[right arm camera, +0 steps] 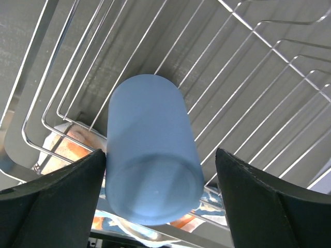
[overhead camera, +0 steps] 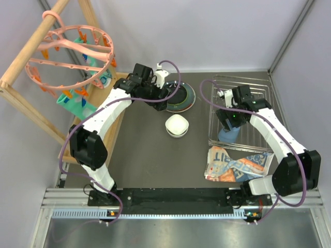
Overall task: Unload the mixed dishes from the dish rack
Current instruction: Pick up the cup from the dish rack, then place the cup at the center of the board.
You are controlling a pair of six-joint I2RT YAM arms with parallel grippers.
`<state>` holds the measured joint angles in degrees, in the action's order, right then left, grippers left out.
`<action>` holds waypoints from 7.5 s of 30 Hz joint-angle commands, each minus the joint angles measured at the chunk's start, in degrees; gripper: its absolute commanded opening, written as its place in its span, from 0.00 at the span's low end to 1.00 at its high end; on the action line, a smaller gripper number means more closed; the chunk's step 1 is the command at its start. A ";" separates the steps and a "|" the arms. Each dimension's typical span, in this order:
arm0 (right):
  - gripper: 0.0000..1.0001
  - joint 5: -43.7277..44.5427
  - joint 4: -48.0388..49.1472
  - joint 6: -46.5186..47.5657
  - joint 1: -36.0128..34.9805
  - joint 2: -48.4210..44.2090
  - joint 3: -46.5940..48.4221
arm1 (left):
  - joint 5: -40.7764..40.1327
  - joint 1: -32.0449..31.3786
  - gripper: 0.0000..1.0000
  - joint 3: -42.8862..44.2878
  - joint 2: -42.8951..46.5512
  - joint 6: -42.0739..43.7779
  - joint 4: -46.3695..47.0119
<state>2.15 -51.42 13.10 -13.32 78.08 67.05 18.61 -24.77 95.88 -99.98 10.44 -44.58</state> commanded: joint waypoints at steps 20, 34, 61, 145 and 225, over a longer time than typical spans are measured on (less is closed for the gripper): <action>0.51 -3.73 -3.77 -0.01 0.40 -0.92 6.95 | 2.30 0.25 0.86 -0.60 2.95 0.37 1.86; 0.46 -4.79 -8.52 -0.88 0.40 -2.14 25.13 | 13.98 0.43 0.86 -7.80 7.43 -6.90 17.99; 0.47 -34.58 0.88 -7.04 0.40 -8.21 32.45 | 35.62 -8.71 0.79 -12.91 4.36 -42.69 60.84; 0.99 -31.77 2.20 -5.28 0.40 -18.76 19.00 | -26.43 -5.37 0.00 19.96 -14.09 39.22 -35.14; 0.99 -32.91 3.96 -4.93 1.46 -23.42 12.94 | -27.93 -9.33 0.16 19.00 -22.18 42.91 -39.53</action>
<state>-29.87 -49.60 7.88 -12.21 55.96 79.90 -8.69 -33.87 114.85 -122.13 52.84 -76.79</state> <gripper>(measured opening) 0.987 0.149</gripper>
